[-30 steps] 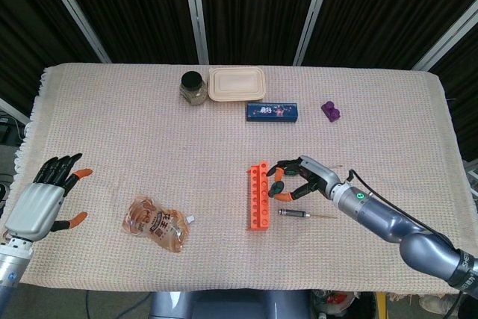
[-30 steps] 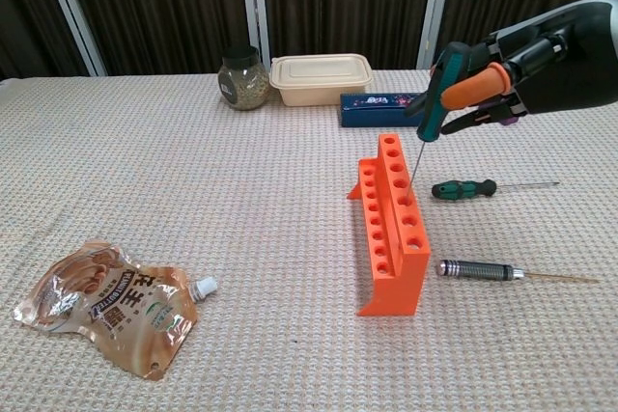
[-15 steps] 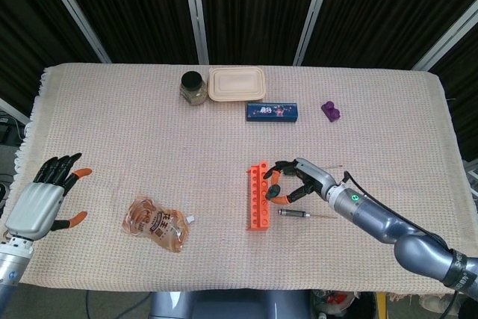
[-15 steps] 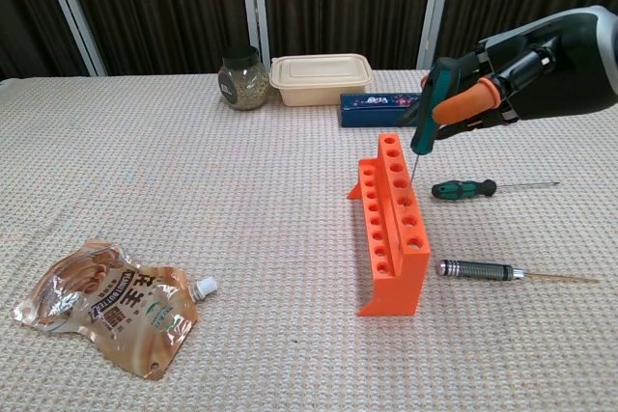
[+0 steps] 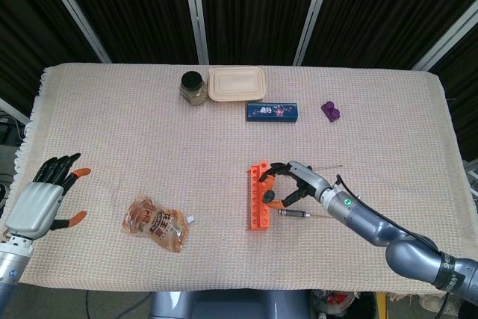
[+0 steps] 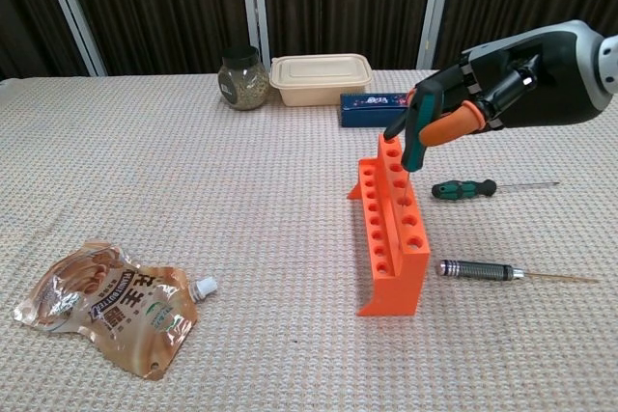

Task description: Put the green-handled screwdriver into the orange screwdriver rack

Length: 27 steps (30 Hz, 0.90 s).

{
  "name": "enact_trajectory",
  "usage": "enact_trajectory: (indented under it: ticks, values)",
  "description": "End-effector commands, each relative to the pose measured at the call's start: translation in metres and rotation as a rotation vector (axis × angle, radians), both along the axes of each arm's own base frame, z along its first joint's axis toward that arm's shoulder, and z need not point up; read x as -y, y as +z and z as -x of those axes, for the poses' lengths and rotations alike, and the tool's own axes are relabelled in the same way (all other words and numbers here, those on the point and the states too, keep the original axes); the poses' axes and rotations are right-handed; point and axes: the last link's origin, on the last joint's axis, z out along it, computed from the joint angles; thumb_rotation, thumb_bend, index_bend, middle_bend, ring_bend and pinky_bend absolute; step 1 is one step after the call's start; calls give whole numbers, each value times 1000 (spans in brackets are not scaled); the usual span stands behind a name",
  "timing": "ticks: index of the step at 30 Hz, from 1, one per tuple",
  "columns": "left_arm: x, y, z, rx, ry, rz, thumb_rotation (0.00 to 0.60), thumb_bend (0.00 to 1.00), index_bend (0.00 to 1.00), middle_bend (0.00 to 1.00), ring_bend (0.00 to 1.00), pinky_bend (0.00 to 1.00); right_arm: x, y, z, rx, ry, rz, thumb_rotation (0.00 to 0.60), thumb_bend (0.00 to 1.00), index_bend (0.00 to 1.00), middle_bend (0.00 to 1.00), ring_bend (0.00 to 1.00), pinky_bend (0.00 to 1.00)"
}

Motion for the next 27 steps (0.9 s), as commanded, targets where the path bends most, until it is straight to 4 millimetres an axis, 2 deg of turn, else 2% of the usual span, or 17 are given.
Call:
enact_trajectory:
  ticks: [1, 27]
  values:
    - [0, 0, 0, 1, 1, 1, 600, 191, 204, 0, 0, 0, 0, -3, 0, -13, 19, 8, 600, 166, 612, 283, 5, 0]
    - [-1, -1, 6, 2, 20, 5, 600, 192, 201, 0, 0, 0, 3, -16, -1, -70, 56, 39, 600, 166, 547, 225, 0, 0]
